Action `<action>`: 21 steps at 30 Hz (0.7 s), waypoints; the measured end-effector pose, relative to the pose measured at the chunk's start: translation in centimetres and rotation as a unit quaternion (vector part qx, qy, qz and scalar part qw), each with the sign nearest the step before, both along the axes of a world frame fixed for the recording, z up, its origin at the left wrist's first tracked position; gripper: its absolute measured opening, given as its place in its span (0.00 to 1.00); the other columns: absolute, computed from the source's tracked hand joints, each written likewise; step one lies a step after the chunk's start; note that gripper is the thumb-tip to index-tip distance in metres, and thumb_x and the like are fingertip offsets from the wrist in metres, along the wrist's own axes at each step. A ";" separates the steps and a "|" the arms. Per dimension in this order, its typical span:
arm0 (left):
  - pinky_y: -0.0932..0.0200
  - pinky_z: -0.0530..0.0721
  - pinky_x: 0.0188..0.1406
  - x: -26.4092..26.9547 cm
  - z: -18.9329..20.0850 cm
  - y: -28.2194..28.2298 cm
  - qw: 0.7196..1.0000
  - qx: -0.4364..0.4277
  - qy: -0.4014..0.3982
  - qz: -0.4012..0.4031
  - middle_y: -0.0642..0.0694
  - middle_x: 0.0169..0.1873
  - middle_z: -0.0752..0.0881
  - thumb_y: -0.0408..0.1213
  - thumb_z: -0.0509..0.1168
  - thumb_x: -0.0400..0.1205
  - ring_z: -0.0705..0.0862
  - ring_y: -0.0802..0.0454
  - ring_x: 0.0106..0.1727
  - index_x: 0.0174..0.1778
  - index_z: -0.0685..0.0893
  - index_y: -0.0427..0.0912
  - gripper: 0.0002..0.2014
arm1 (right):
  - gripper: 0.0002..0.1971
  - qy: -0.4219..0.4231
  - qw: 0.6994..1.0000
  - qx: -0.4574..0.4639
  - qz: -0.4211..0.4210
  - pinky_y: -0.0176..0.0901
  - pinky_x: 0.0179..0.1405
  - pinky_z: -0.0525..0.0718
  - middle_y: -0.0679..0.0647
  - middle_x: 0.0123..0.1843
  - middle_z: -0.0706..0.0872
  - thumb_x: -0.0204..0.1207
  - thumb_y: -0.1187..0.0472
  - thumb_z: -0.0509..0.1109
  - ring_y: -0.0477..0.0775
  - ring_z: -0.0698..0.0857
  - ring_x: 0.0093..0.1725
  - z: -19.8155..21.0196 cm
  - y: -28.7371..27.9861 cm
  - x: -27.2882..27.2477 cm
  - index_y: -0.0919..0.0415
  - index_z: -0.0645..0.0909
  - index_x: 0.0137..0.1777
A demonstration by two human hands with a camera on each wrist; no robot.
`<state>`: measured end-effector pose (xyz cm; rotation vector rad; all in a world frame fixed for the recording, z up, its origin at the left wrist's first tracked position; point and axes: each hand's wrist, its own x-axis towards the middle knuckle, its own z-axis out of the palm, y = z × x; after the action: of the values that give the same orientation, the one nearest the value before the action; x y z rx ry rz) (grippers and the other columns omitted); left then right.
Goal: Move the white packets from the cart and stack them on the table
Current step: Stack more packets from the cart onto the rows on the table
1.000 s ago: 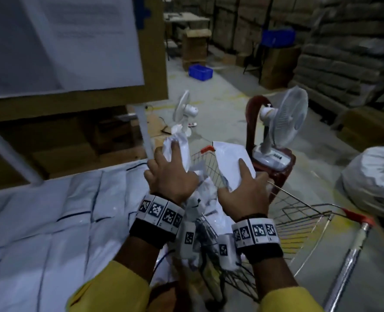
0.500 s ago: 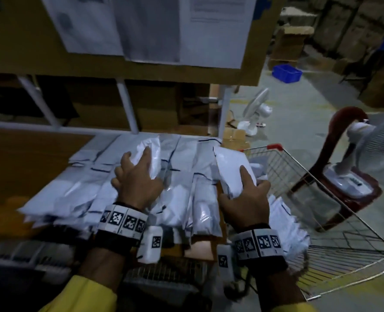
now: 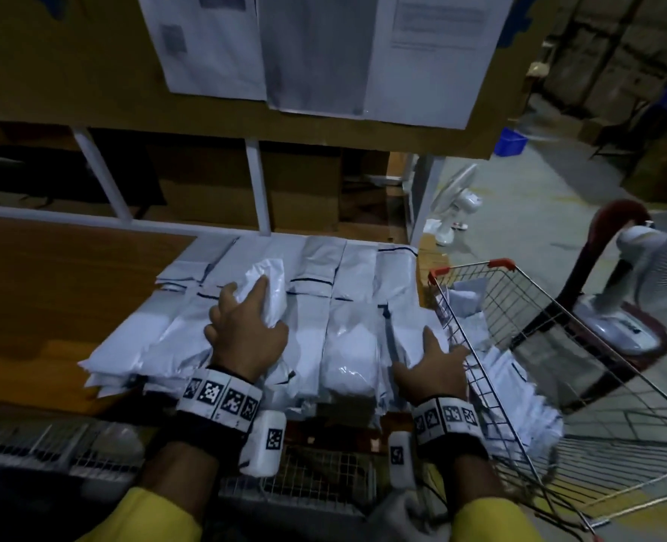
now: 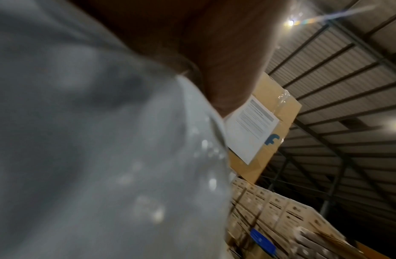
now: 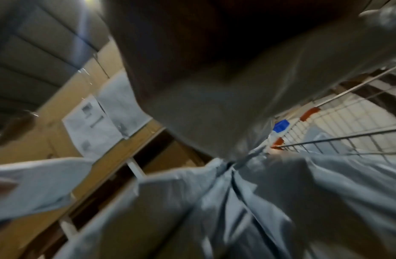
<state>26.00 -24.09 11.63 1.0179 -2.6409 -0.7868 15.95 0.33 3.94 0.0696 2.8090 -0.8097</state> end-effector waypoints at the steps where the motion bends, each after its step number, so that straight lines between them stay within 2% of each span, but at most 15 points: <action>1: 0.41 0.60 0.79 -0.5 -0.1 -0.1 1.000 0.003 -0.001 -0.014 0.40 0.84 0.58 0.46 0.72 0.77 0.61 0.33 0.80 0.85 0.63 0.63 0.39 | 0.45 -0.003 1.000 0.023 0.001 0.59 0.72 0.75 0.66 0.80 0.59 0.70 0.41 0.72 0.71 0.71 0.76 -0.7 -0.4 0.1 0.43 0.59 0.87; 3: 0.41 0.60 0.80 -1.5 -0.3 -0.3 0.999 0.010 -0.003 -0.042 0.40 0.84 0.57 0.47 0.71 0.79 0.60 0.34 0.81 0.85 0.62 0.63 0.39 | 0.43 -0.005 0.998 0.069 0.009 0.60 0.77 0.69 0.66 0.79 0.62 0.72 0.40 0.70 0.70 0.65 0.78 -2.2 -1.2 0.4 0.41 0.58 0.87; 5: 0.41 0.60 0.80 -2.1 -0.7 -0.6 0.998 0.010 -0.007 -0.056 0.40 0.84 0.57 0.49 0.70 0.79 0.60 0.34 0.81 0.85 0.61 0.62 0.38 | 0.40 -0.001 0.997 0.083 0.002 0.62 0.78 0.62 0.64 0.81 0.61 0.75 0.39 0.67 0.69 0.61 0.79 -3.6 -1.9 0.5 0.39 0.57 0.87; 9: 0.41 0.62 0.79 -2.7 -1.9 -1.4 0.998 0.001 -0.010 -0.063 0.41 0.83 0.58 0.49 0.69 0.79 0.62 0.35 0.80 0.85 0.62 0.62 0.37 | 0.33 0.008 0.999 0.046 -0.022 0.67 0.79 0.57 0.60 0.84 0.60 0.79 0.40 0.64 0.68 0.60 0.81 -4.9 -2.6 0.2 0.36 0.61 0.85; 13: 0.40 0.64 0.76 -3.3 -3.2 -2.3 0.999 -0.018 -0.009 -0.047 0.39 0.82 0.60 0.51 0.71 0.79 0.64 0.33 0.77 0.84 0.63 0.60 0.37 | 0.31 0.012 1.000 0.029 -0.004 0.68 0.79 0.63 0.60 0.84 0.64 0.79 0.43 0.63 0.68 0.64 0.81 -5.4 -2.8 0.0 0.36 0.64 0.83; 15: 0.39 0.64 0.75 -3.6 -3.9 -2.3 0.998 -0.023 -0.014 -0.048 0.38 0.83 0.58 0.51 0.70 0.79 0.64 0.32 0.77 0.85 0.62 0.59 0.38 | 0.32 0.013 1.000 0.009 0.006 0.69 0.77 0.68 0.60 0.83 0.67 0.76 0.41 0.59 0.67 0.67 0.79 -5.6 -2.7 0.1 0.35 0.64 0.83; 18: 0.39 0.62 0.76 -4.2 -5.2 -2.2 0.998 -0.010 -0.032 -0.058 0.36 0.84 0.53 0.55 0.68 0.81 0.61 0.32 0.78 0.85 0.60 0.58 0.37 | 0.38 0.021 1.000 -0.008 0.019 0.67 0.74 0.73 0.57 0.81 0.71 0.73 0.36 0.53 0.65 0.73 0.76 -6.2 -2.3 0.0 0.39 0.58 0.85; 21: 0.39 0.62 0.76 -4.9 -6.7 -1.9 0.996 0.004 -0.057 -0.066 0.35 0.85 0.50 0.59 0.65 0.81 0.60 0.32 0.79 0.86 0.58 0.58 0.38 | 0.43 0.031 0.998 -0.059 -0.014 0.65 0.77 0.73 0.55 0.82 0.73 0.72 0.33 0.56 0.64 0.74 0.78 -6.1 -1.9 -0.1 0.45 0.53 0.87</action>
<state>21.12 -25.96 4.89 0.9252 -2.8279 -0.7896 15.85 -1.61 -2.21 0.0665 2.8163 -0.9986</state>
